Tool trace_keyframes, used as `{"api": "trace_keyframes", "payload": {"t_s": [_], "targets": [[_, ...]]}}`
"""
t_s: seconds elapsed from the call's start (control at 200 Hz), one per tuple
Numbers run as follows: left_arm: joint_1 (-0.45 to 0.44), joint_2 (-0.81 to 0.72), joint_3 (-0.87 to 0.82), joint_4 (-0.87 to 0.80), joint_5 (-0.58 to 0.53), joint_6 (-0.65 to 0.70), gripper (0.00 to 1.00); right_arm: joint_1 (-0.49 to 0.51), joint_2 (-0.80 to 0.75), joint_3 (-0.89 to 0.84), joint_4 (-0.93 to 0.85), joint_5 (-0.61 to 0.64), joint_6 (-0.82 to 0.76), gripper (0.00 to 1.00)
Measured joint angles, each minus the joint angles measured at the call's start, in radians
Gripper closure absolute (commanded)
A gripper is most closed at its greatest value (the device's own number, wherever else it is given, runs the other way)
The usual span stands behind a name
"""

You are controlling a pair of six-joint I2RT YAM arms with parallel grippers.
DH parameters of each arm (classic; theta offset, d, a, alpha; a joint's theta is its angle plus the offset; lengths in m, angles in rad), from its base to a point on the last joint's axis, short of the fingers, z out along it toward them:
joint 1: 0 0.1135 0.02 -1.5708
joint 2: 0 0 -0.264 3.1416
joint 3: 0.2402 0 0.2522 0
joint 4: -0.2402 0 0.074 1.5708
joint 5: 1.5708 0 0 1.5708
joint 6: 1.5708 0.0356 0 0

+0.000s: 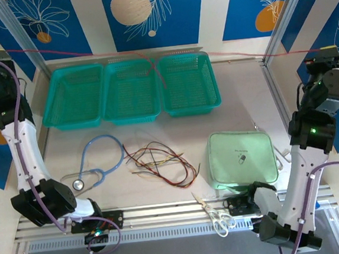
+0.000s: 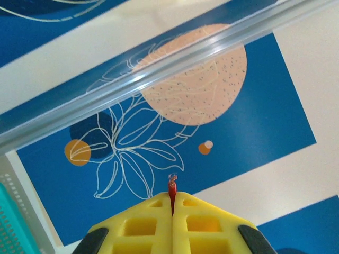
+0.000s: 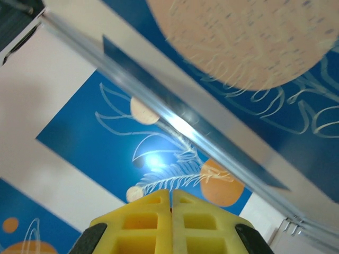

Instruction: Untangle the cables

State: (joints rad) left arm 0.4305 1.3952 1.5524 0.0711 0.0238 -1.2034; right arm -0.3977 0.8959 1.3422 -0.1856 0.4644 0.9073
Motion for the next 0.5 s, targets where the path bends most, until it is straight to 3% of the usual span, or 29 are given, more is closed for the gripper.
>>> {"api": "trace_keyframes", "payload": {"t_s": [0.185,0.34,0.5], "targets": [[0.006,0.035,0.002,-0.001,0.029,0.007,1.0,-0.09,-0.021,-0.033,-0.039,-0.013,0.026,1.0],[-0.005,0.077,0.009,-0.001,0.105,0.011,1.0,-0.152,-0.013,-0.048,-0.055,-0.108,0.037,1.0],[-0.098,0.096,0.084,-0.01,0.167,0.115,1.0,-0.1,0.014,-0.047,-0.054,-0.242,0.044,1.0]]}}
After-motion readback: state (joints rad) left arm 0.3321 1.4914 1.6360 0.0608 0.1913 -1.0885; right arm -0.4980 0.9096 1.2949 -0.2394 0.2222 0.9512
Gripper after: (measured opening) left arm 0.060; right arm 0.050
